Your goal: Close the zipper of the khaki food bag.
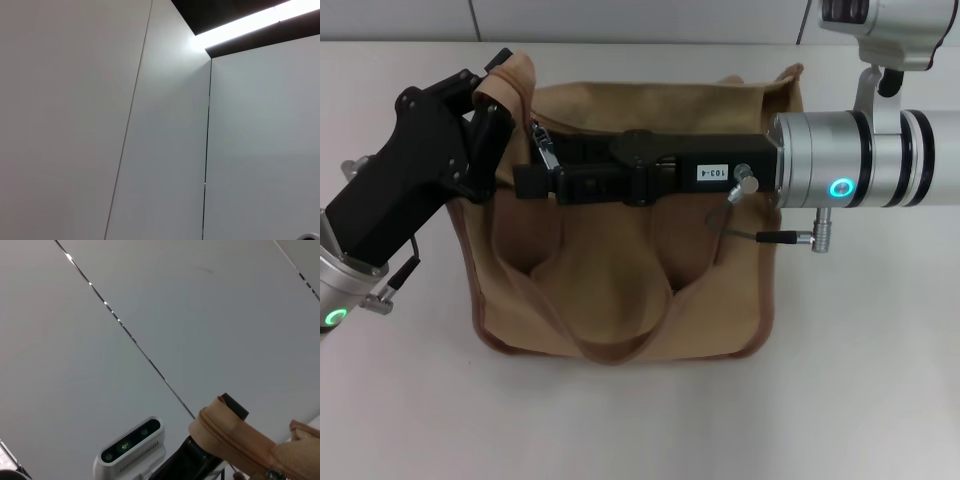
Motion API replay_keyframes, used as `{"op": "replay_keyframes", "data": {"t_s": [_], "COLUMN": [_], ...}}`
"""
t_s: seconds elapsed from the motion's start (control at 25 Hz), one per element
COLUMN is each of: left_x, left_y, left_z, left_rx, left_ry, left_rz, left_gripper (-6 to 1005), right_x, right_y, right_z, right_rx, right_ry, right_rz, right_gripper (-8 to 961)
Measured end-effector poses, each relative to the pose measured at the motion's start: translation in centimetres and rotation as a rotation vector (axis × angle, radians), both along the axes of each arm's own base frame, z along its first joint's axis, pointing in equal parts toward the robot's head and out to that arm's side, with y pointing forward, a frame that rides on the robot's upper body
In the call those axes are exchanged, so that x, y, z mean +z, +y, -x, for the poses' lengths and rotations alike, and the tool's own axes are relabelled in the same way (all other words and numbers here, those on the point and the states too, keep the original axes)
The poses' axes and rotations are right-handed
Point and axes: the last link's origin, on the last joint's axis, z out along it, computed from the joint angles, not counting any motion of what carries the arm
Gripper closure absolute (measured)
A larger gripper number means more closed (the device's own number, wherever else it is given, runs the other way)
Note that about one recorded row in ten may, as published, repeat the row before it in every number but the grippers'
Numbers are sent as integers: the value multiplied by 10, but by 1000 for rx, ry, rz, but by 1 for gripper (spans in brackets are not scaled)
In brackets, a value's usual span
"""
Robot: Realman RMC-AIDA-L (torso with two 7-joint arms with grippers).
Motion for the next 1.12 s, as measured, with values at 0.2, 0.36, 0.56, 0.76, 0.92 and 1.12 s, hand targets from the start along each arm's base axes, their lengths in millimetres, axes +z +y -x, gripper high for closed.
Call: {"op": "replay_keyframes", "data": {"t_s": [0.2, 0.36, 0.56, 0.76, 0.92, 1.12], "left_x": [0, -1, -1, -3, -5, -4], "left_y": [1, 2, 2, 1, 0, -1], "left_z": [-1, -2, -3, -5, -5, -6], "left_rx": [-5, -7, -10, -25, -26, -30], "left_ry": [-1, -2, -2, 5, 0, -4], "left_rz": [0, 2, 3, 21, 28, 27], "left_gripper": [982, 982, 982, 982, 982, 982], "right_x": [0, -1, 0, 0, -1, -1], "right_y": [0, 1, -2, -3, -2, -2], "right_z": [-2, -3, -8, -7, -6, -5], "right_rx": [-4, -11, 14, 35, 37, 42], "right_ry": [-3, -7, -4, -7, -8, -7], "right_rz": [-7, -12, -44, -49, -50, -48], "right_gripper": [134, 142, 151, 258, 405, 706]}}
